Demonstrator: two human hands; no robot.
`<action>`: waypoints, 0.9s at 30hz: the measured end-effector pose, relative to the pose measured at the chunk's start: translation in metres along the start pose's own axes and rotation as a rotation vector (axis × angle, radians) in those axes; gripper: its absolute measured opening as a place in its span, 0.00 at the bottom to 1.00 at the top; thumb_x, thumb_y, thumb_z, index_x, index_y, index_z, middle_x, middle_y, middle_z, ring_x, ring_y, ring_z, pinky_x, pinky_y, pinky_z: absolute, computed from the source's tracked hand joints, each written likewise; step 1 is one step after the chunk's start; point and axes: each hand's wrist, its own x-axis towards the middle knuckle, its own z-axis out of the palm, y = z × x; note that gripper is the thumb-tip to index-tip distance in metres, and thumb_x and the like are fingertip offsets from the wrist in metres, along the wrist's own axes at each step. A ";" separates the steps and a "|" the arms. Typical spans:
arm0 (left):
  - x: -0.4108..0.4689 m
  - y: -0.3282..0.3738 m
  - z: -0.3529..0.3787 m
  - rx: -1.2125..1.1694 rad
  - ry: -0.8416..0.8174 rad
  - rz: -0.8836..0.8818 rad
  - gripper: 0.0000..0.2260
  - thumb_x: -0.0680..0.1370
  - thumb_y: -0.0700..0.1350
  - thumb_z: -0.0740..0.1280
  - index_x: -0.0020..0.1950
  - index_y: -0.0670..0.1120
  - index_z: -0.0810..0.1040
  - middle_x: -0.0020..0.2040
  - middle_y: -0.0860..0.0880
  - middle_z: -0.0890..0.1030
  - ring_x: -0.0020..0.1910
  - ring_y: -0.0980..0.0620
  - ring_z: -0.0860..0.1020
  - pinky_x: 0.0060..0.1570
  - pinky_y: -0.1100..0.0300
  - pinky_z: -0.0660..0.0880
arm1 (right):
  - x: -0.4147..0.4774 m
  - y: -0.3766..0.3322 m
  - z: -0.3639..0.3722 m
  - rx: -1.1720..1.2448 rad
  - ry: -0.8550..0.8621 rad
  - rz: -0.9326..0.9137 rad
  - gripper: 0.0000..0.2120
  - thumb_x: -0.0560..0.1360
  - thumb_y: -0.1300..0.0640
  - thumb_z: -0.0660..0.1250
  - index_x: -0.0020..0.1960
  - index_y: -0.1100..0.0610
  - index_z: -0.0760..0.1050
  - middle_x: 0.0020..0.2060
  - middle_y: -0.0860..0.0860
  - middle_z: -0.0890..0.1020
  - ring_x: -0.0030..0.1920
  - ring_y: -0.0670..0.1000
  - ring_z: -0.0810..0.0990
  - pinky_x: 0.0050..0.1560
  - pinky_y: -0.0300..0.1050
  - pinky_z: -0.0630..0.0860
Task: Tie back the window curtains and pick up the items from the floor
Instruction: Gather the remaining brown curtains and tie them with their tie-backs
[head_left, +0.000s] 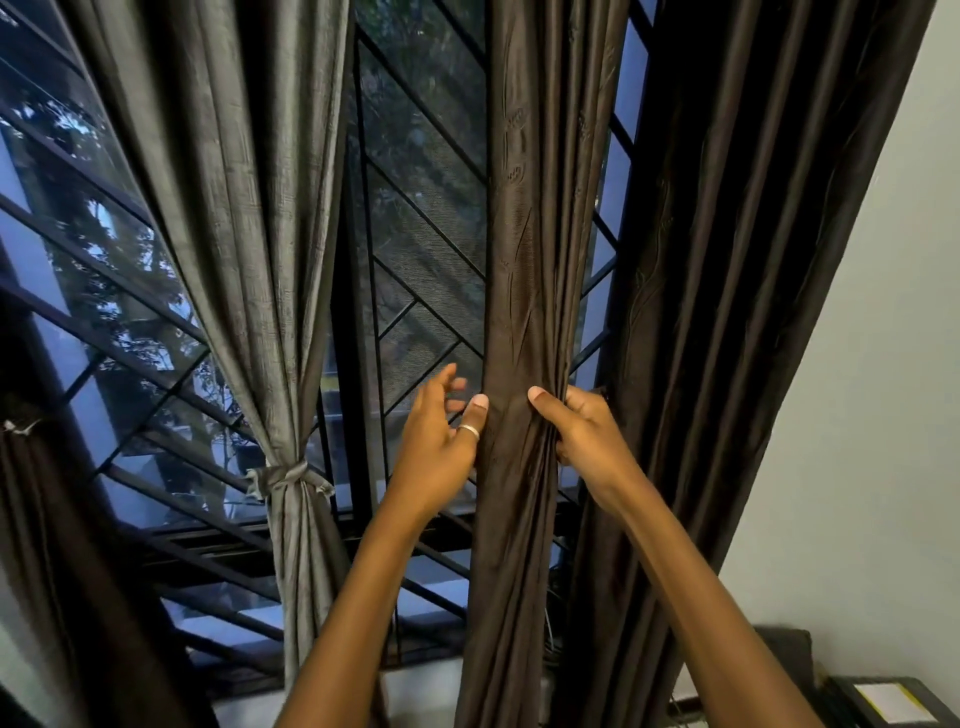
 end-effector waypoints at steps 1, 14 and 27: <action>0.002 0.000 -0.001 -0.034 -0.062 -0.007 0.22 0.84 0.51 0.60 0.78 0.51 0.63 0.68 0.56 0.72 0.58 0.68 0.73 0.49 0.78 0.72 | 0.000 0.000 0.000 0.043 -0.017 0.015 0.09 0.83 0.61 0.62 0.51 0.60 0.80 0.38 0.48 0.85 0.33 0.39 0.83 0.31 0.29 0.73; 0.012 0.011 0.004 -0.242 -0.380 -0.066 0.12 0.84 0.57 0.56 0.63 0.62 0.77 0.60 0.58 0.82 0.62 0.59 0.79 0.64 0.61 0.75 | -0.008 -0.002 -0.014 0.097 -0.111 0.070 0.12 0.84 0.60 0.60 0.59 0.65 0.78 0.39 0.51 0.85 0.27 0.40 0.79 0.26 0.30 0.69; 0.013 0.006 0.016 0.185 -0.073 0.096 0.25 0.74 0.54 0.75 0.68 0.51 0.74 0.55 0.58 0.82 0.51 0.65 0.79 0.51 0.70 0.77 | 0.003 0.016 -0.020 -0.811 0.132 -0.325 0.21 0.84 0.47 0.58 0.38 0.59 0.71 0.30 0.50 0.74 0.29 0.48 0.74 0.34 0.55 0.73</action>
